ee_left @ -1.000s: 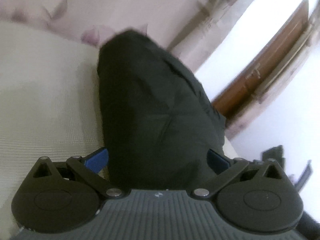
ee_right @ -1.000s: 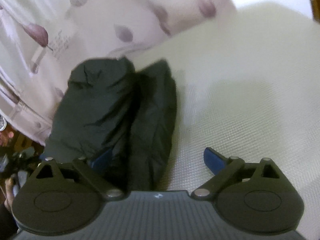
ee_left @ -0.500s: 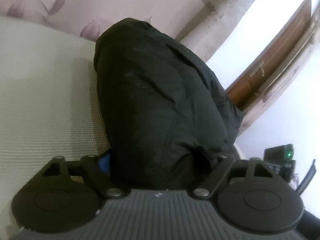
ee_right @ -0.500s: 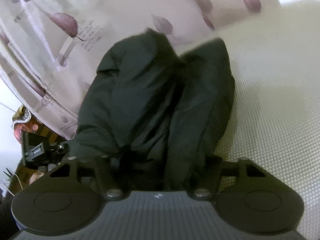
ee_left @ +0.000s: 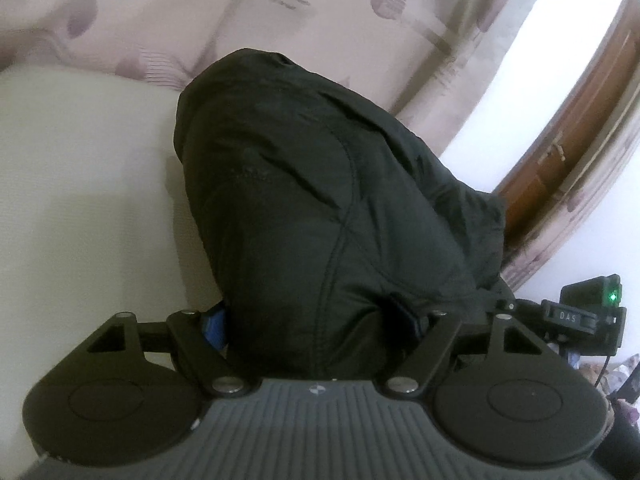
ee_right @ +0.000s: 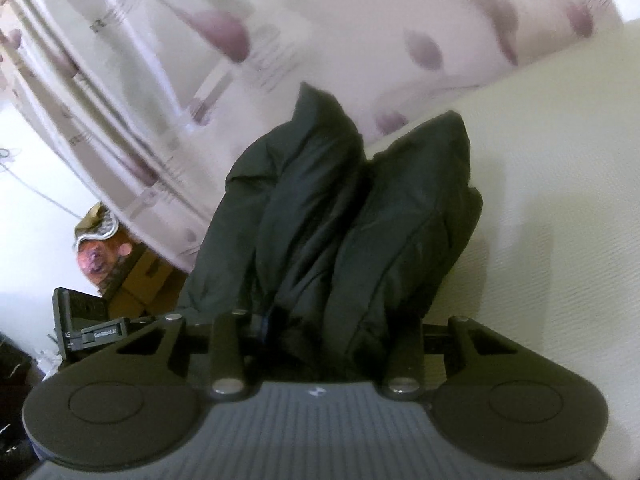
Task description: Fold large clothes
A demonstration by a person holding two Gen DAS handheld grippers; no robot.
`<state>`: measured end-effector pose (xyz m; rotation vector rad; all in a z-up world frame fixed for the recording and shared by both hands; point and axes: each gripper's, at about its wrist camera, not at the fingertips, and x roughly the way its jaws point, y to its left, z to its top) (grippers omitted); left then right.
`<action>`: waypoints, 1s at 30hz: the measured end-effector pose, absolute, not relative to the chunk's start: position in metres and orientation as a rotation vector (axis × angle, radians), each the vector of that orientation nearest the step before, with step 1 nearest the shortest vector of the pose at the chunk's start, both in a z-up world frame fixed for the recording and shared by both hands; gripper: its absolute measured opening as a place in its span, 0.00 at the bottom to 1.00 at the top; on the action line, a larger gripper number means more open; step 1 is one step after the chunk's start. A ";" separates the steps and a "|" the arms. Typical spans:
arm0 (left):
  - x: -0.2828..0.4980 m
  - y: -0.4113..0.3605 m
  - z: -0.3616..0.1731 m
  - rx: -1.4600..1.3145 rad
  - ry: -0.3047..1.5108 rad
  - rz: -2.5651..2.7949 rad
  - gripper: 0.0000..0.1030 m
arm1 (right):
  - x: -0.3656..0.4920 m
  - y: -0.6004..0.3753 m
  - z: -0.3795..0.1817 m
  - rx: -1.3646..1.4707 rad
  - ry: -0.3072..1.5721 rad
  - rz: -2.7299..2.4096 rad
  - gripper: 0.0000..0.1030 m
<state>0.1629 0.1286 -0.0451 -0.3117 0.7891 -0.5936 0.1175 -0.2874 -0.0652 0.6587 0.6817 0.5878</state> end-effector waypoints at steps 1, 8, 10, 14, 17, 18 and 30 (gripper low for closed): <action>0.158 0.132 -0.046 -0.301 0.787 -0.586 0.74 | 0.115 -0.283 -0.068 0.665 0.688 0.592 0.38; 0.123 0.127 -0.042 -0.151 0.636 -0.474 0.95 | 0.103 -0.267 -0.081 0.641 0.701 0.512 0.52; 0.103 0.116 -0.030 -0.059 0.529 -0.405 1.00 | 0.095 -0.266 -0.072 0.582 0.675 0.447 0.60; 0.072 0.100 -0.014 0.038 0.443 -0.257 1.00 | 0.053 -0.258 -0.037 0.417 0.538 0.287 0.78; 0.057 0.094 -0.006 0.023 0.433 -0.241 1.00 | 0.010 -0.244 -0.014 0.324 0.410 0.218 0.94; 0.052 0.091 -0.004 0.025 0.424 -0.227 1.00 | -0.003 -0.238 -0.009 0.290 0.376 0.199 0.96; -0.007 0.060 0.037 0.018 0.285 -0.037 1.00 | -0.072 -0.182 -0.005 0.147 0.328 0.184 0.99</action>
